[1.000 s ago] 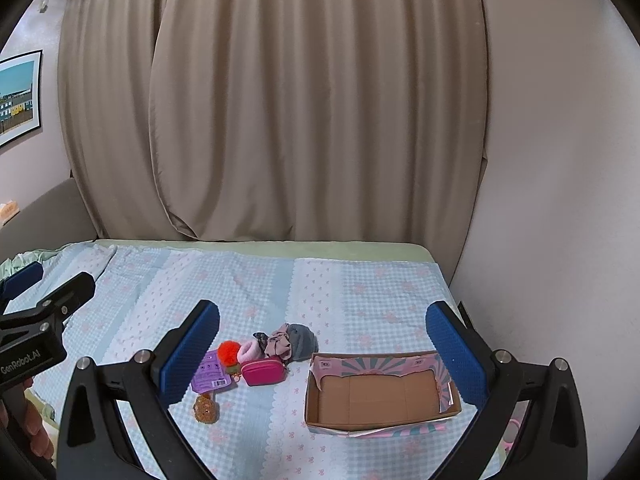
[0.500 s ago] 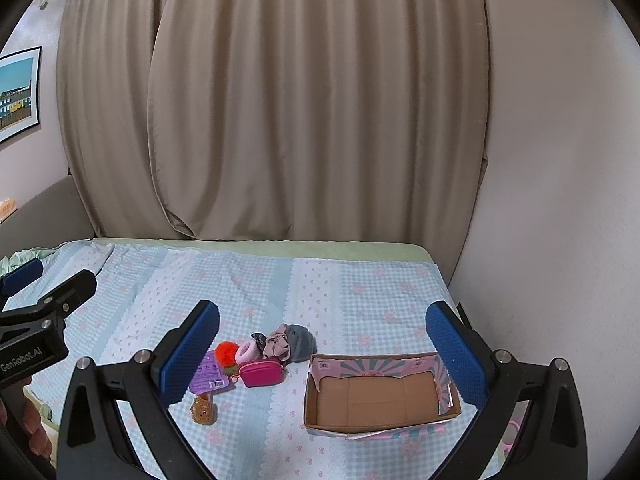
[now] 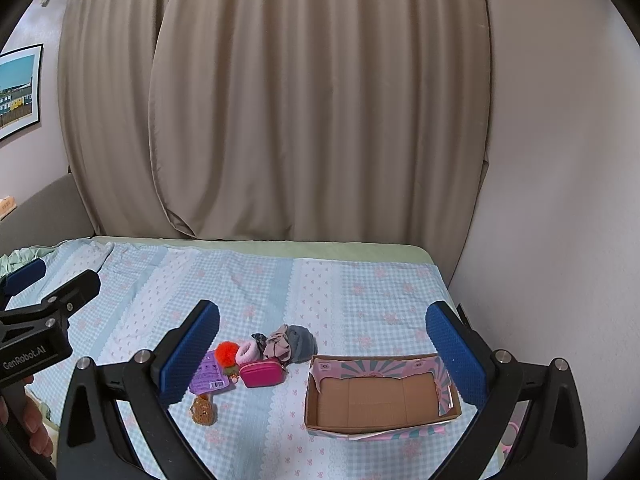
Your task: Organize soft objects
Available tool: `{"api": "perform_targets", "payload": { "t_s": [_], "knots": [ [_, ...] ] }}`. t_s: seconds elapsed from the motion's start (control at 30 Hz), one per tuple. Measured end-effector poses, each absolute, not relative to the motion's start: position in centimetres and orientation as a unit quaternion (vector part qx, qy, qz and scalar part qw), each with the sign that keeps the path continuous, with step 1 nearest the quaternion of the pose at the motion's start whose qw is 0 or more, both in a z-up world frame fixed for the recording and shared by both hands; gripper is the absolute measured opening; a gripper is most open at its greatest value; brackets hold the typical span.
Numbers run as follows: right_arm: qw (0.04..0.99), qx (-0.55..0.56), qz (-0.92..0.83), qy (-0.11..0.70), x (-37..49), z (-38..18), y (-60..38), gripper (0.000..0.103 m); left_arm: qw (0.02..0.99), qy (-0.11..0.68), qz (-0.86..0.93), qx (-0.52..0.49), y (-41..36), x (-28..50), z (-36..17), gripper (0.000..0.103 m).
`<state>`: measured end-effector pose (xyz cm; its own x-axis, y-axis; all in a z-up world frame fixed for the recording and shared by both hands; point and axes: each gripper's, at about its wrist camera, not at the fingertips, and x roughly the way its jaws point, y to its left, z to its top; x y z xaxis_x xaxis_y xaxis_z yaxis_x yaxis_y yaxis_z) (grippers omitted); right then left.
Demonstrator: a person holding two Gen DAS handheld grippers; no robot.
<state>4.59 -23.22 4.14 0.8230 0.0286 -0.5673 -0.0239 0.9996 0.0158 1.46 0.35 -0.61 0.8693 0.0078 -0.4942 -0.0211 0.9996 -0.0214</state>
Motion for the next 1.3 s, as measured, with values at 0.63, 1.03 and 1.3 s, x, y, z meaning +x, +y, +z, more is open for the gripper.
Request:
{"api": "perform_targets", "payload": {
  "t_s": [0.63, 1.03, 1.3],
  "knots": [
    [0.956, 0.001, 0.015, 0.295, 4.4, 4.0, -22.6, 0.103, 0.966, 0.259, 0.006, -0.011, 0.2, 1.9, -0.4, 0.103],
    [0.952, -0.002, 0.029, 0.304, 5.1, 3.3, -22.0, 0.103, 0.965, 0.262, 0.018, -0.016, 0.7, 3.0, -1.3, 0.103],
    [0.932, -0.016, 0.067, 0.356, 8.9, 0.1, -23.1, 0.103, 0.938, 0.330, 0.064, -0.081, 2.3, 5.3, -6.7, 0.103]
  ]
}}
